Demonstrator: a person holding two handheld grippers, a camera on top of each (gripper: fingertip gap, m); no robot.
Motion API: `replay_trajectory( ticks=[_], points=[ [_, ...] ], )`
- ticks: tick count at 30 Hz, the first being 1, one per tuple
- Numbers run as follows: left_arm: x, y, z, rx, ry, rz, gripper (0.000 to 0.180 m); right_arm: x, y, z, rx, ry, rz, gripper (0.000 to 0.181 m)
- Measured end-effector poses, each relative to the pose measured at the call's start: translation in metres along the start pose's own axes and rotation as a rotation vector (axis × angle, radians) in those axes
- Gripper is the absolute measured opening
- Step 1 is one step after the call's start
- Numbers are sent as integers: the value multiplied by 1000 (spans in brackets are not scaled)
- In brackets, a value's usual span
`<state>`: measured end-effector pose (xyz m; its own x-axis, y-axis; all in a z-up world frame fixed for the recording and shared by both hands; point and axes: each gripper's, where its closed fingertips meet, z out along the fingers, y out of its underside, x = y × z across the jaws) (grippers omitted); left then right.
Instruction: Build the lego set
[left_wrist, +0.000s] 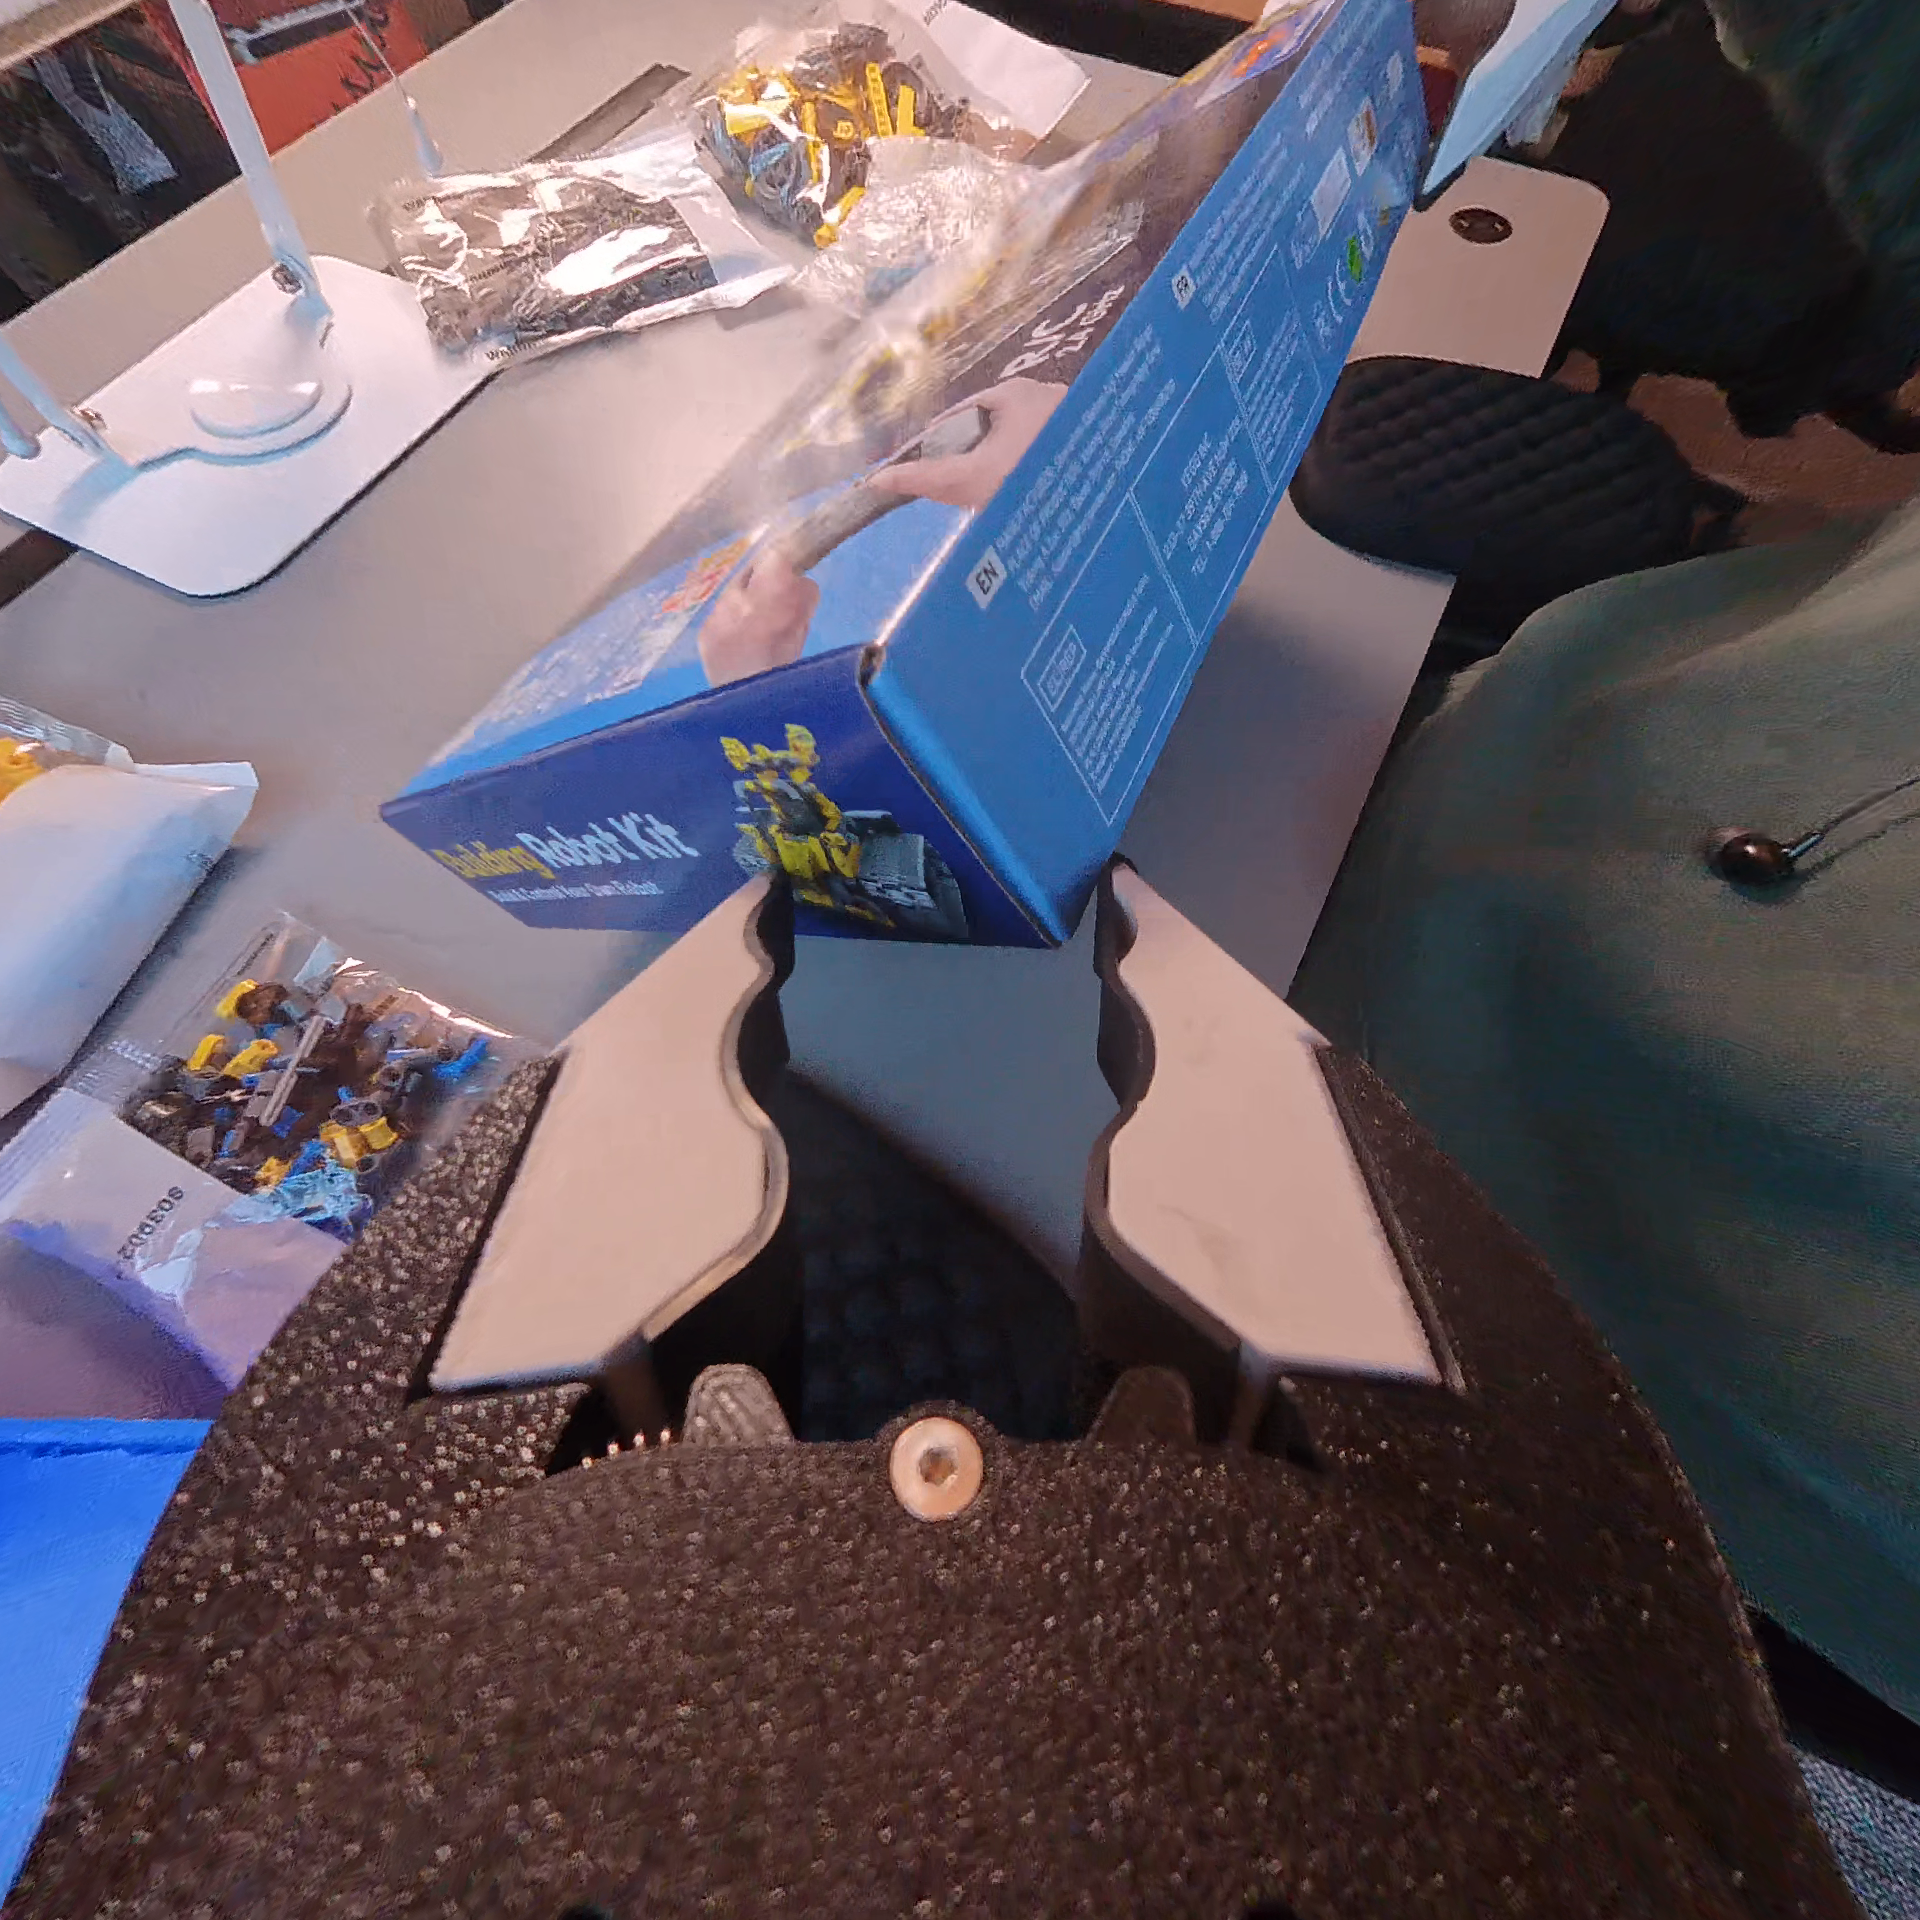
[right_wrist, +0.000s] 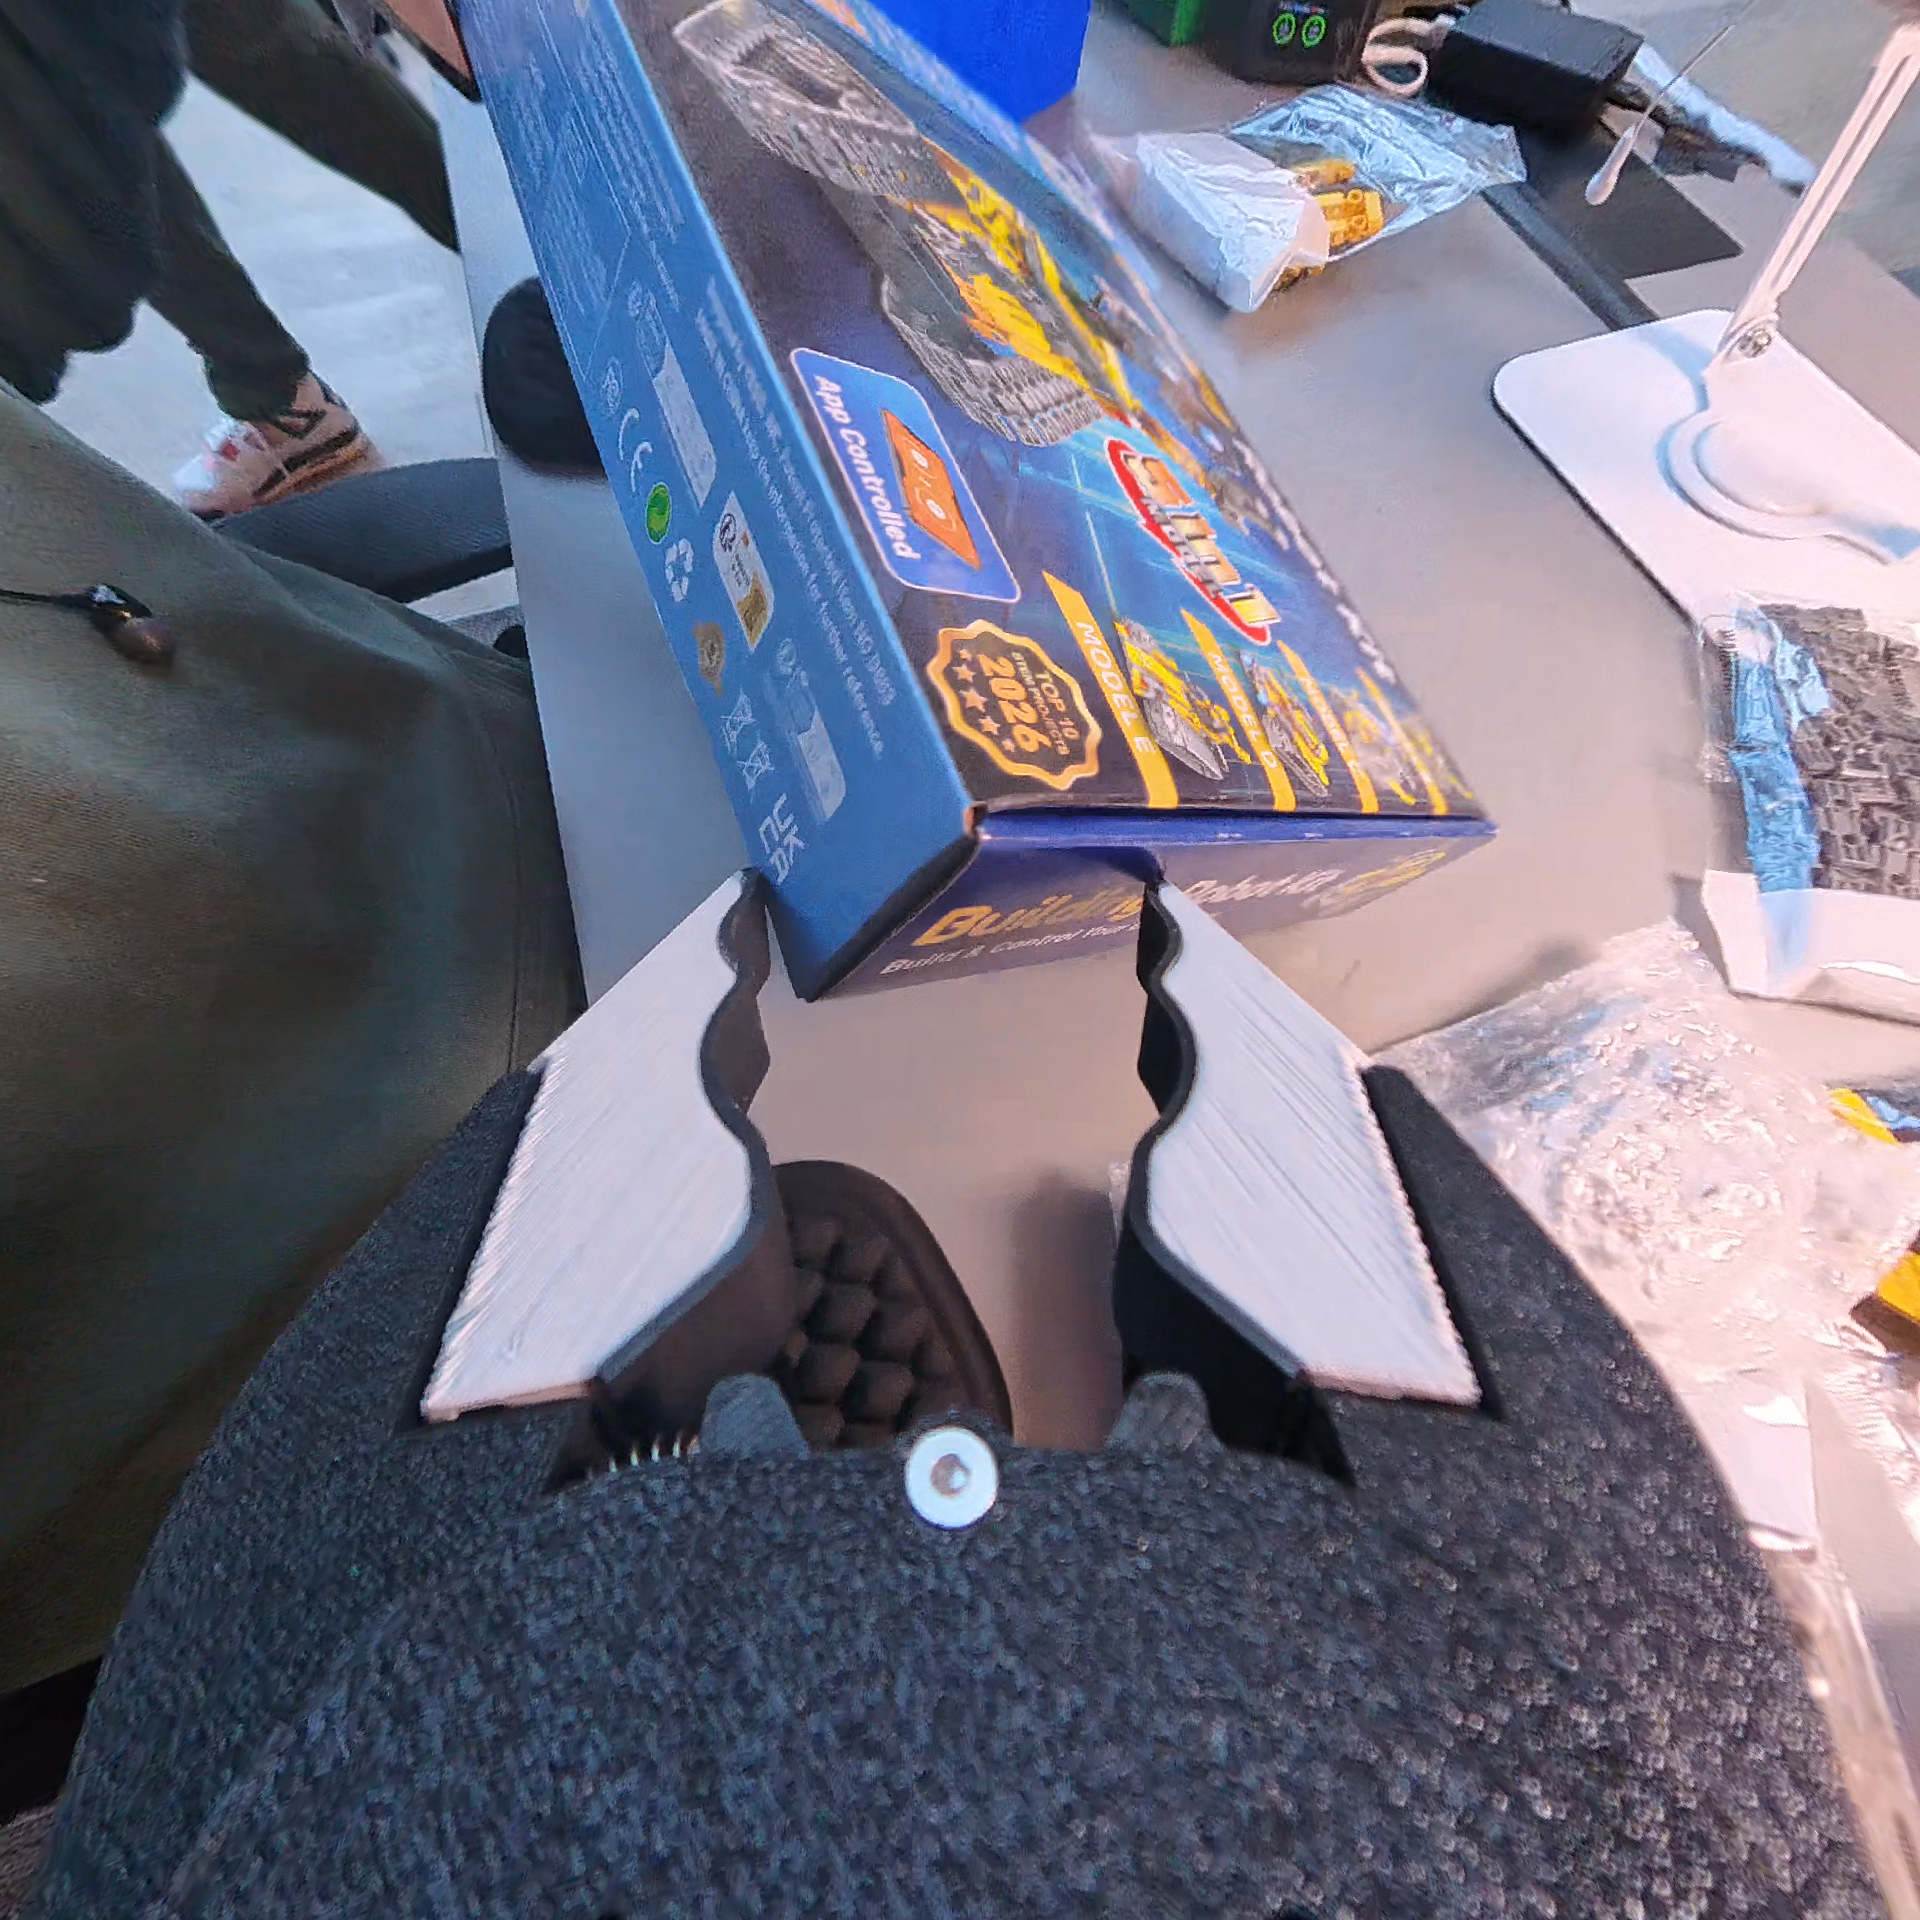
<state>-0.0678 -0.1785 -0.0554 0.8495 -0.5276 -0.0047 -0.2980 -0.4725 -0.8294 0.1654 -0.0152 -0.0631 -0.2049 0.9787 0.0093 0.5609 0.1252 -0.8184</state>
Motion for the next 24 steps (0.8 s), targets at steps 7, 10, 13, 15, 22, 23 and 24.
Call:
replay_trajectory(
  ticks=[7,10,13,15,22,23,24],
  points=[
    [-10,10,22,7,-5,-36,56,18,3,5,29,104,-3,71],
    [-19,-6,16,52,-32,-27,48,31,-8,4,48,190,-72,72],
    [-31,-21,8,99,-65,-30,33,44,-23,1,69,277,-124,71],
    [-40,-30,4,126,-78,-39,29,55,-31,0,59,339,-159,66],
    [-71,-36,12,107,-170,29,42,85,-40,11,54,347,-158,53],
    [-72,-36,13,112,-172,34,43,87,-40,11,62,334,-143,53],
    [-73,-36,14,117,-173,40,44,88,-41,11,70,324,-134,52]
  ],
)
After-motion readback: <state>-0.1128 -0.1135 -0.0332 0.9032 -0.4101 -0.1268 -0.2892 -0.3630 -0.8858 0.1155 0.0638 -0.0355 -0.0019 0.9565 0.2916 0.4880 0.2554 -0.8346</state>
